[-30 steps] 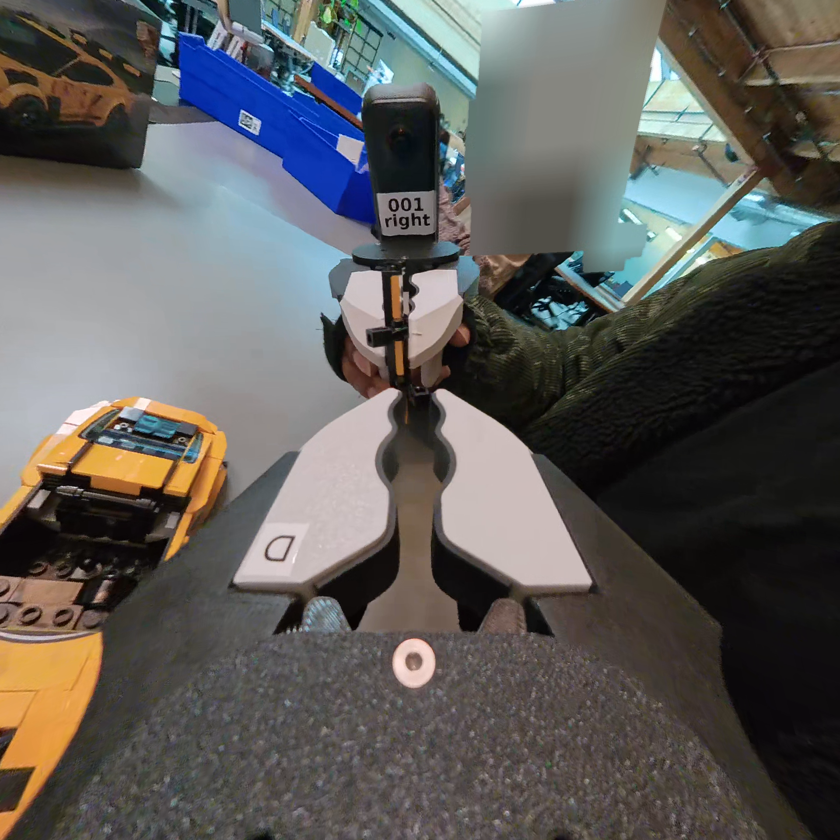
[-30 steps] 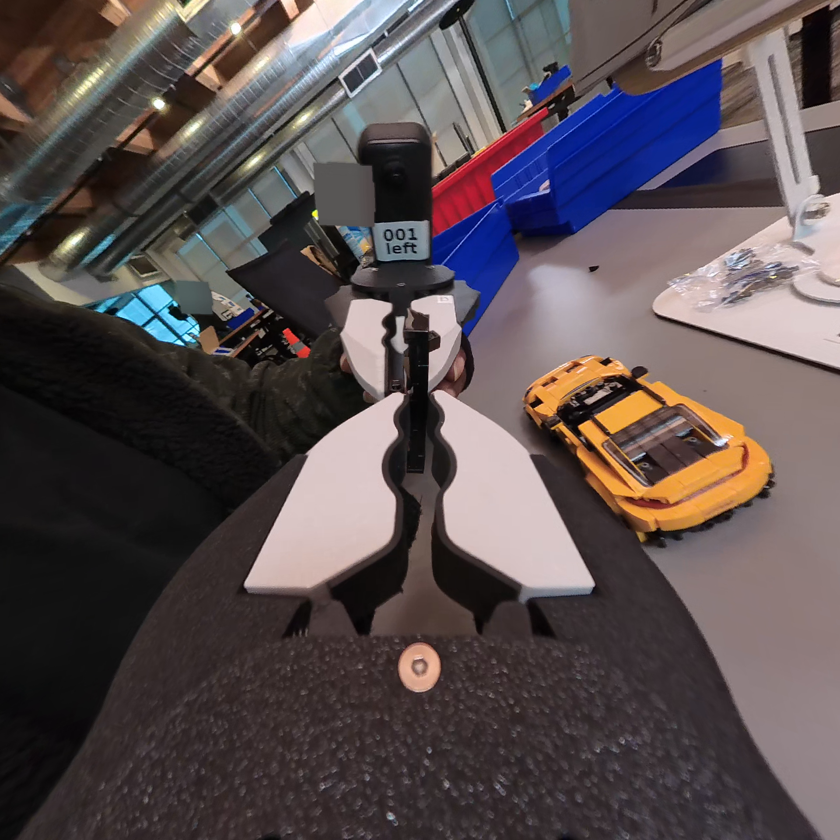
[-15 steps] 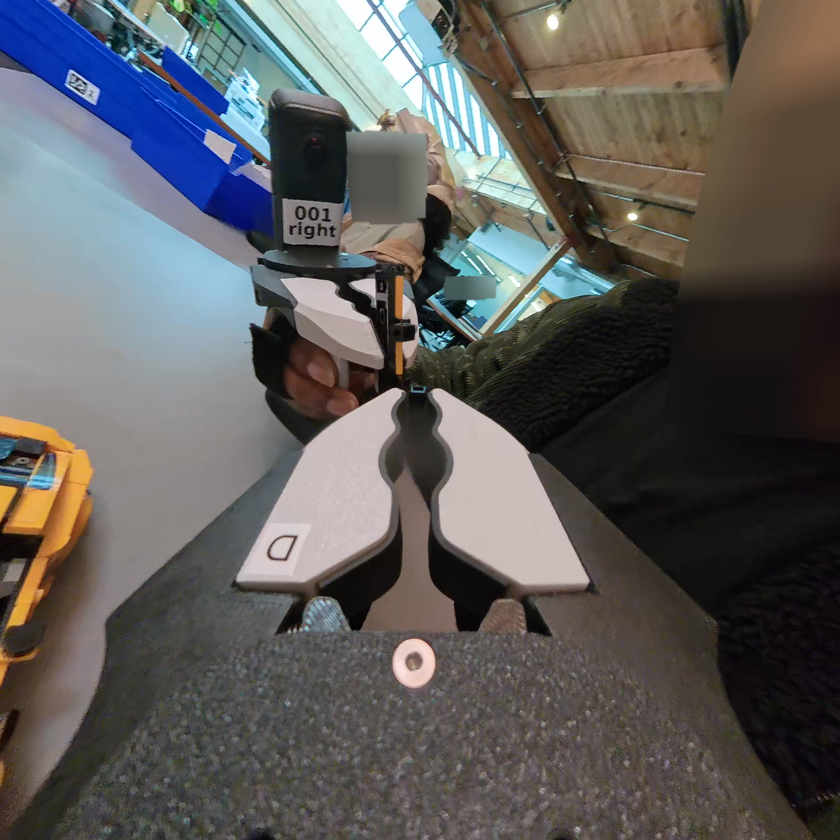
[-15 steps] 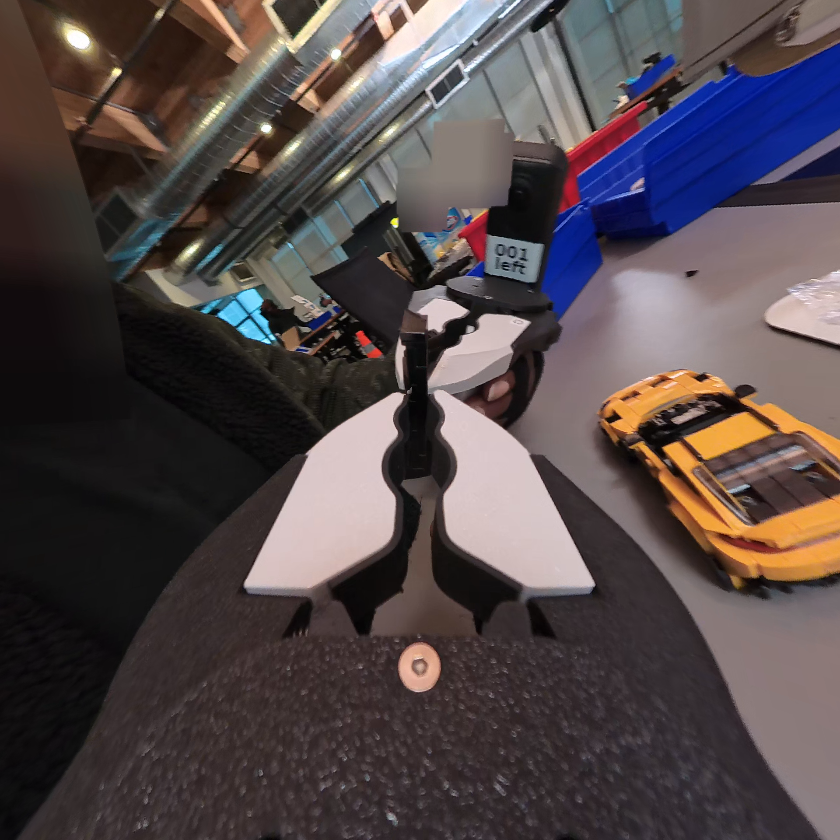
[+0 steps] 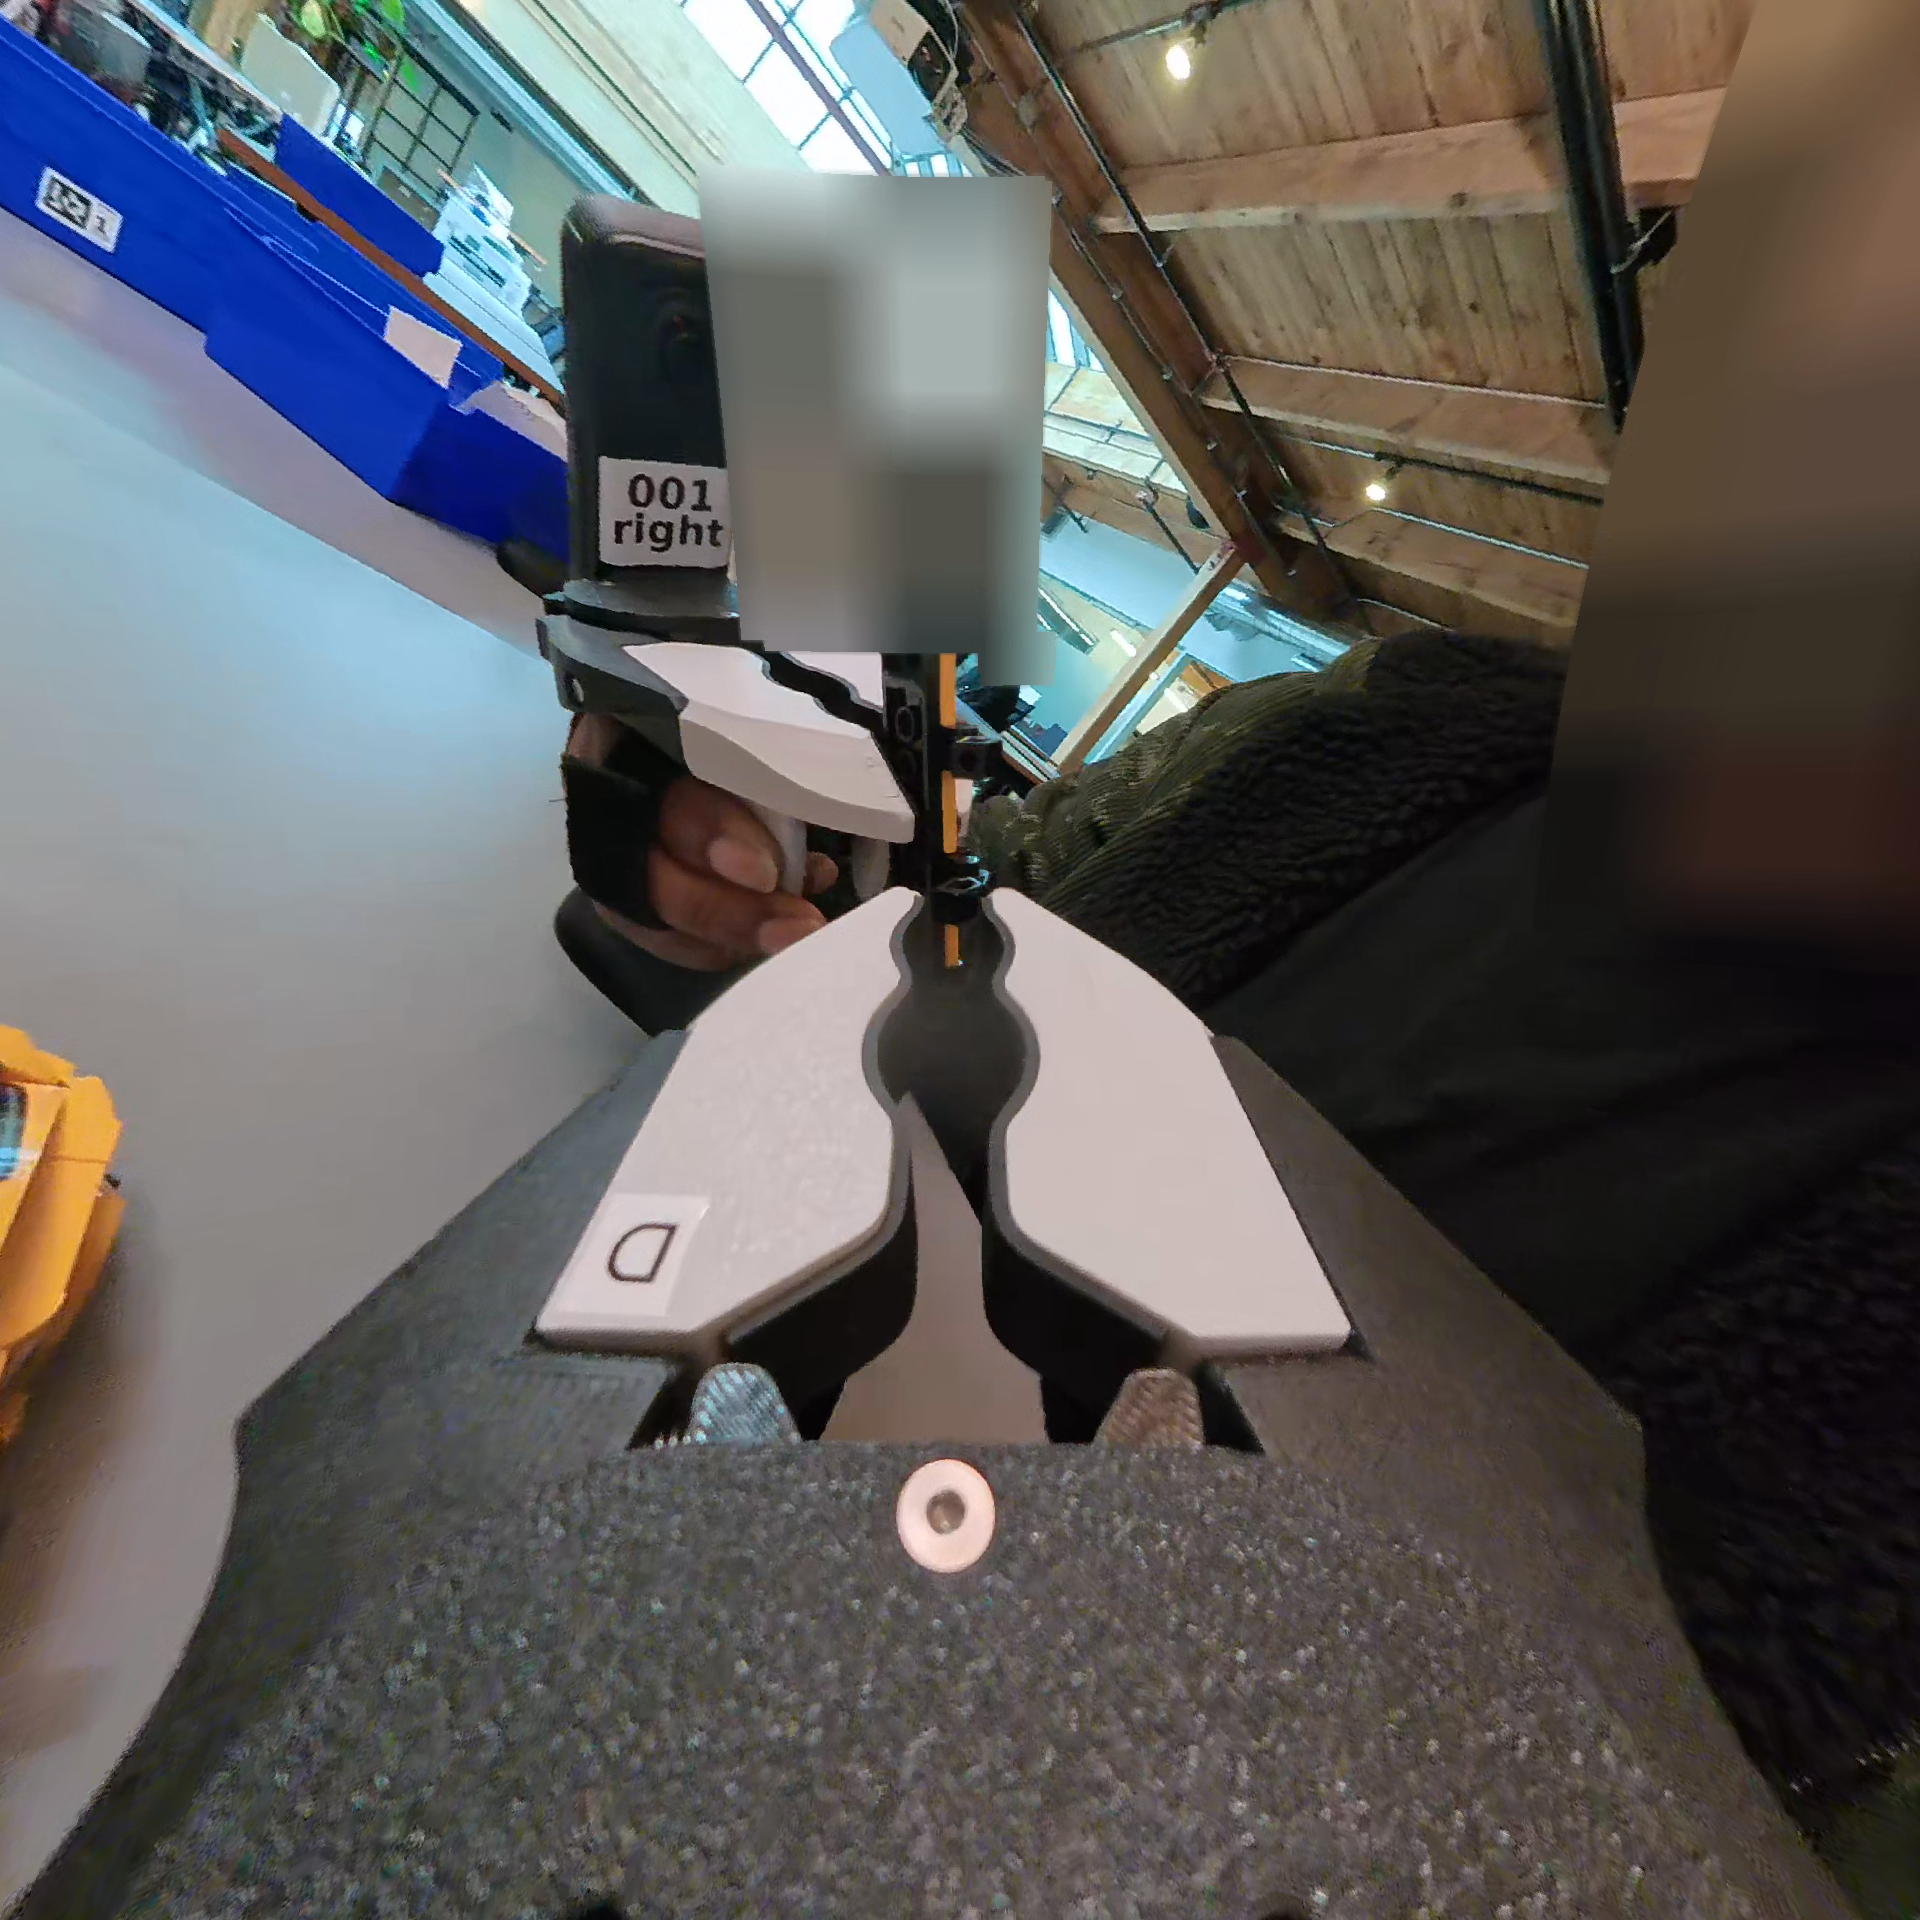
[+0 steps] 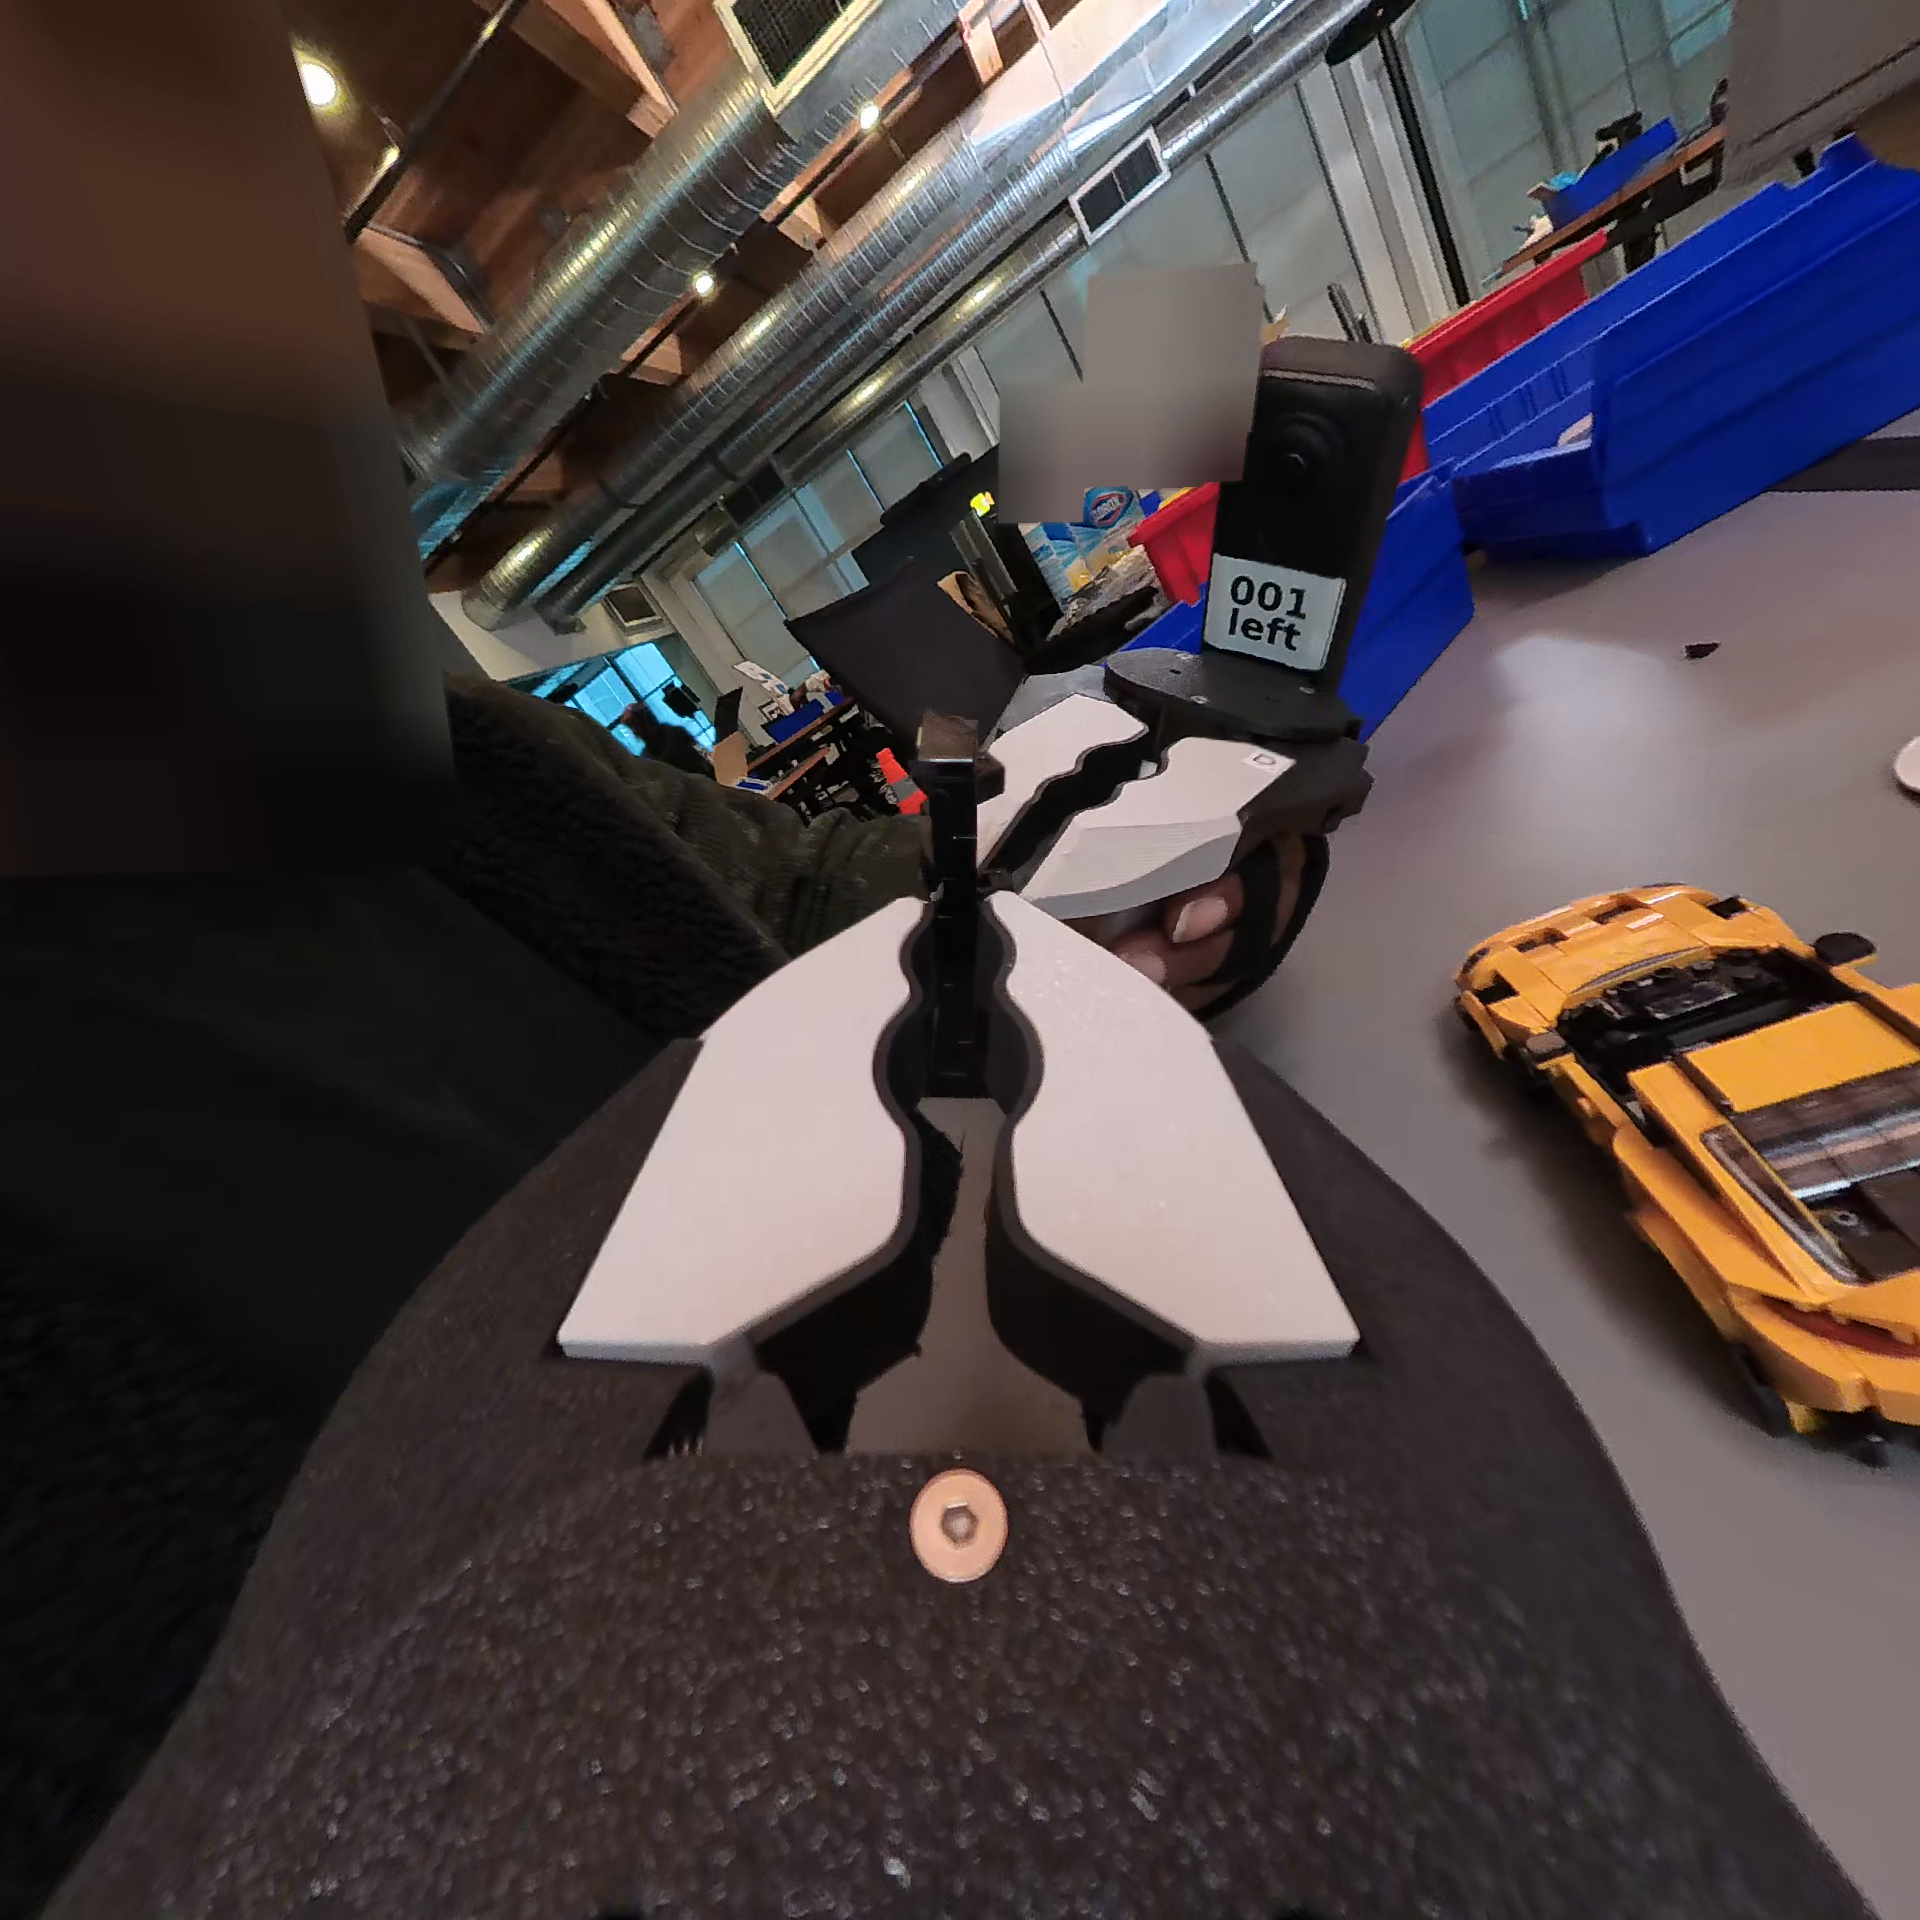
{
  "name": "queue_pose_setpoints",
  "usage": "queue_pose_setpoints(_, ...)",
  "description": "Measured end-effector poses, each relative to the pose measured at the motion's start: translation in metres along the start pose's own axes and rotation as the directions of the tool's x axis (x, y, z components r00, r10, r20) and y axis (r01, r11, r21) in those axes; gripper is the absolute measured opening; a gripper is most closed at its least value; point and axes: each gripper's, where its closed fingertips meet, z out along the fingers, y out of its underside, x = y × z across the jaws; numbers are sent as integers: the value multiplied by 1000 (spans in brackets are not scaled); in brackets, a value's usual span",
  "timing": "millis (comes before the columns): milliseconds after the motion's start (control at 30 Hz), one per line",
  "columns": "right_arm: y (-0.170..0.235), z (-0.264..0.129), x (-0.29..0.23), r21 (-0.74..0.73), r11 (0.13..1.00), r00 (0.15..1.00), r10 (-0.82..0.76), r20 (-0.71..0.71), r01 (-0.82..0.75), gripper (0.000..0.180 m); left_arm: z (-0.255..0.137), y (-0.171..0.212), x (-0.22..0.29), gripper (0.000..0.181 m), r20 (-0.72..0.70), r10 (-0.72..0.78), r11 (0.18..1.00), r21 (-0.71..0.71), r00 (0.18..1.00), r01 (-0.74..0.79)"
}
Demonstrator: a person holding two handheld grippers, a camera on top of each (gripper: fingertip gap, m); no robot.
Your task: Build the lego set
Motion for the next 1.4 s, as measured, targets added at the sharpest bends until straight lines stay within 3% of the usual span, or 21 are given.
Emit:
queue_pose_setpoints(733,-2,-2,9,15,1000,998,-12,-66,13,6,-5,-5,-3,6,44,21,1000,18,999,-22)
queue_pose_setpoints(900,-14,-15,31,110,992,983,86,-162,-68,6,-24,-22,-24,16,245,90,992,61,965,-108)
queue_pose_setpoints(1067,-13,-23,48,143,977,960,188,-206,-160,6,-38,-29,-40,16,467,263,960,-39,844,-278)
queue_pose_setpoints(1233,-8,-21,51,128,975,957,205,-205,-182,6,-25,-18,-46,13,513,373,927,-165,773,-337)
queue_pose_setpoints(1400,-5,-18,51,107,977,959,201,-200,-182,6,-16,-14,-50,10,528,344,938,-157,776,-309)
